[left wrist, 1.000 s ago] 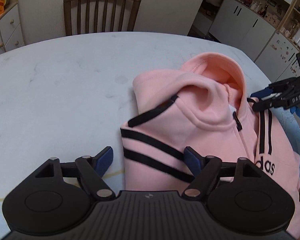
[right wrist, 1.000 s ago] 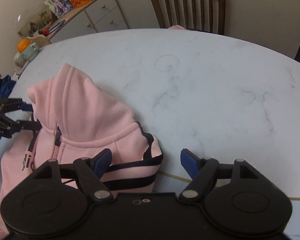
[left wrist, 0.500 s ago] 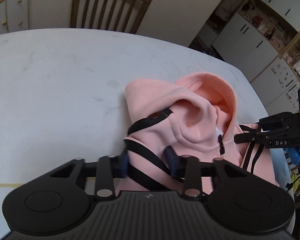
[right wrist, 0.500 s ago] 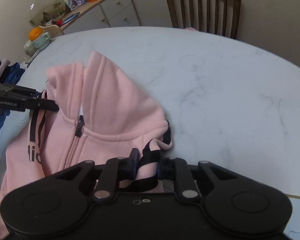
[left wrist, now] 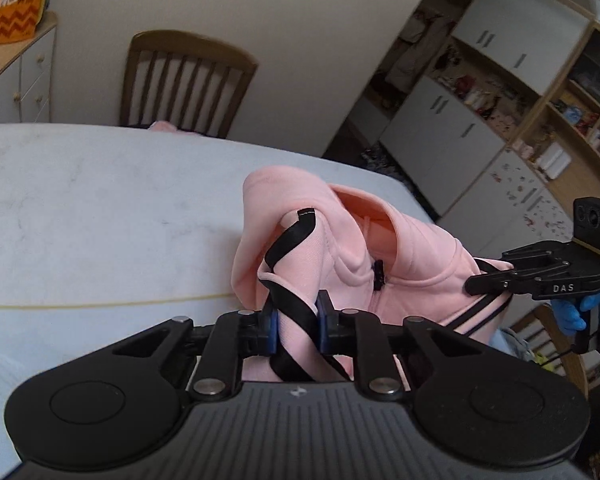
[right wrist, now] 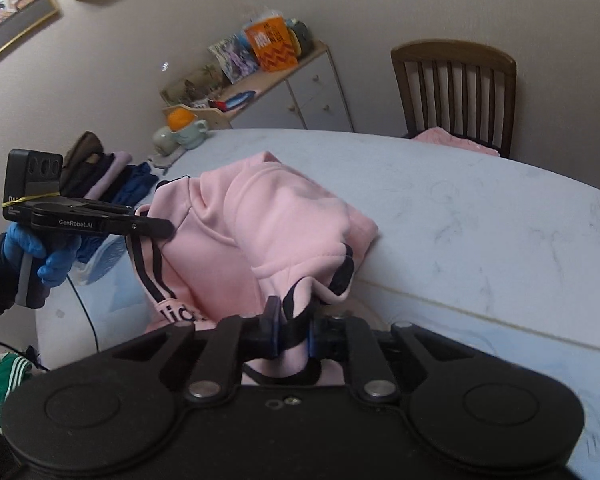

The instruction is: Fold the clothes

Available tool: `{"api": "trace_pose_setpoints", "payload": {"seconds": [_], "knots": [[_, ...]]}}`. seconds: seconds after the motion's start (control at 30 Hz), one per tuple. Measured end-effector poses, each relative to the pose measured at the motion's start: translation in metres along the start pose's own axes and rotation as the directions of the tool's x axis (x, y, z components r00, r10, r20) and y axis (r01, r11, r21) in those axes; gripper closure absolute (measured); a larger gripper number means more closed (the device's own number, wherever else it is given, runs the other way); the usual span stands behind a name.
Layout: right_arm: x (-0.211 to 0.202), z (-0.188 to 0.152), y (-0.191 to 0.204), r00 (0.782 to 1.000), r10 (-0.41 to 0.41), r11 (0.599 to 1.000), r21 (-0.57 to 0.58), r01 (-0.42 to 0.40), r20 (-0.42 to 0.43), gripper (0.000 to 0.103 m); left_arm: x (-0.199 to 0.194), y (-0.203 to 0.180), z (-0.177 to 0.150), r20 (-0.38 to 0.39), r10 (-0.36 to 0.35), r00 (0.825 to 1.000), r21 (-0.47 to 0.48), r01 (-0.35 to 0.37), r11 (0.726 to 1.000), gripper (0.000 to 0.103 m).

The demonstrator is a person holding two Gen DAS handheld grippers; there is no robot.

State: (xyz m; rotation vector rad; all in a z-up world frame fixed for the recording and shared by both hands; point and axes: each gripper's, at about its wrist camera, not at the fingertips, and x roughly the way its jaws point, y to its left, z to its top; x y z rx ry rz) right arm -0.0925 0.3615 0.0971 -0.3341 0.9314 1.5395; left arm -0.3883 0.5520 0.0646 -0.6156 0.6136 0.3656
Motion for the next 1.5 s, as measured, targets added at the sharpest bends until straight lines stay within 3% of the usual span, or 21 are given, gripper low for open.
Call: {"api": "trace_pose_setpoints", "payload": {"seconds": [0.17,0.33,0.5,0.7,0.8,0.87,0.9,0.97,1.0,1.07,1.2,1.33,1.5], "knots": [[-0.054,-0.052,0.036,0.999,-0.024,0.998,0.064,0.022,0.028,0.000,-0.052,-0.024,-0.044,-0.026,-0.079,0.997,0.084,0.081,0.993,0.087],[-0.071,-0.120,0.067,0.999,-0.032,0.987,0.158,0.033,-0.010,0.000,-0.068,-0.035,-0.110,-0.133,-0.118,0.984,0.081,0.130,0.988,0.087],[-0.050,-0.182,0.083,0.991,-0.053,0.979,0.188,0.075,-0.119,0.000,-0.064,-0.030,-0.181,-0.255,-0.120,0.959,0.061,0.140,0.988,0.087],[-0.012,-0.230,0.090,0.966,-0.147,0.978,0.111,0.174,-0.214,0.000,-0.045,-0.032,-0.222,-0.279,-0.092,0.956,0.170,0.144,0.975,0.087],[-0.014,-0.235,0.095,0.965,-0.168,0.979,0.079,0.187,-0.203,0.000,-0.050,-0.044,-0.230,-0.270,-0.058,0.961,0.302,0.142,0.943,0.086],[-0.018,-0.232,0.101,0.962,-0.181,0.980,0.048,0.194,-0.202,0.000,-0.059,-0.055,-0.233,-0.261,-0.034,0.965,0.398,0.140,0.907,0.085],[-0.021,-0.231,0.105,0.962,-0.184,0.981,0.028,0.193,-0.204,0.000,-0.064,-0.061,-0.235,-0.256,-0.022,0.966,0.444,0.138,0.885,0.078],[-0.030,-0.229,0.115,0.961,-0.196,0.980,-0.014,0.197,-0.193,0.000,-0.075,-0.072,-0.239,-0.246,0.001,0.969,0.532,0.134,0.836,0.054],[-0.038,-0.232,0.123,0.962,-0.207,0.978,-0.046,0.202,-0.176,0.000,-0.080,-0.079,-0.241,-0.235,0.010,0.972,0.573,0.131,0.809,0.034],[-0.047,-0.229,0.134,0.964,-0.227,0.971,-0.104,0.214,-0.138,0.000,-0.089,-0.089,-0.244,-0.189,0.003,0.982,0.637,0.120,0.762,0.030],[-0.055,-0.219,0.149,0.965,-0.247,0.950,-0.219,0.224,-0.087,0.000,-0.086,-0.096,-0.240,-0.150,0.006,0.989,0.678,0.099,0.729,0.030],[-0.041,-0.208,0.148,0.951,-0.296,0.920,-0.294,0.259,-0.088,0.000,-0.071,-0.104,-0.233,-0.163,-0.017,0.986,0.687,0.126,0.716,0.030],[-0.019,-0.204,0.141,0.964,-0.238,0.930,-0.313,0.193,-0.114,0.000,-0.053,-0.115,-0.224,-0.179,-0.044,0.983,0.698,0.159,0.698,0.029]]}}
